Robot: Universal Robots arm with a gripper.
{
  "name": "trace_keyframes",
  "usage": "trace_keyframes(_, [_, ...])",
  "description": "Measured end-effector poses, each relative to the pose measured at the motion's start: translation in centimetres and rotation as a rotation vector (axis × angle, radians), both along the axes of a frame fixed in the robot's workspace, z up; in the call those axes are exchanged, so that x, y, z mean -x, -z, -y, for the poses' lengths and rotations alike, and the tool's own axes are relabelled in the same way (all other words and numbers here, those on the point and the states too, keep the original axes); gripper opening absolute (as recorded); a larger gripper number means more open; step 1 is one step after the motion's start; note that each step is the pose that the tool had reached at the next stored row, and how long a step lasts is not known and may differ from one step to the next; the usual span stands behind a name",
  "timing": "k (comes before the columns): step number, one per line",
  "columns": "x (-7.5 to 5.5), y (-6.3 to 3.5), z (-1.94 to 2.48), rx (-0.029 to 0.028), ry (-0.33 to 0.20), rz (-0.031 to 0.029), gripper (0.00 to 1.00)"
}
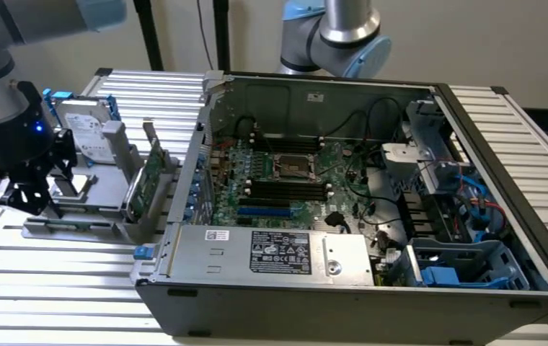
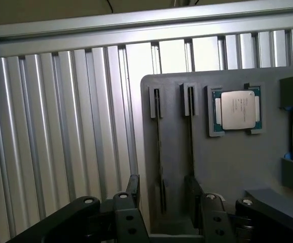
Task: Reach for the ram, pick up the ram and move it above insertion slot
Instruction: 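Pick up the ram and move it above insertion slot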
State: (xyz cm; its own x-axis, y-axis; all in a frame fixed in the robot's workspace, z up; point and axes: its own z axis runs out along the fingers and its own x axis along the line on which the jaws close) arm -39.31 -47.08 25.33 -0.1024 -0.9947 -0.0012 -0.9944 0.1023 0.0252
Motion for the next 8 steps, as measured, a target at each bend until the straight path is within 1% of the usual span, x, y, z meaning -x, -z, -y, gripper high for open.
trace_keyframes(8, [0.0,1.45,0.12,0.0000,-0.024,0.0000,0.48])
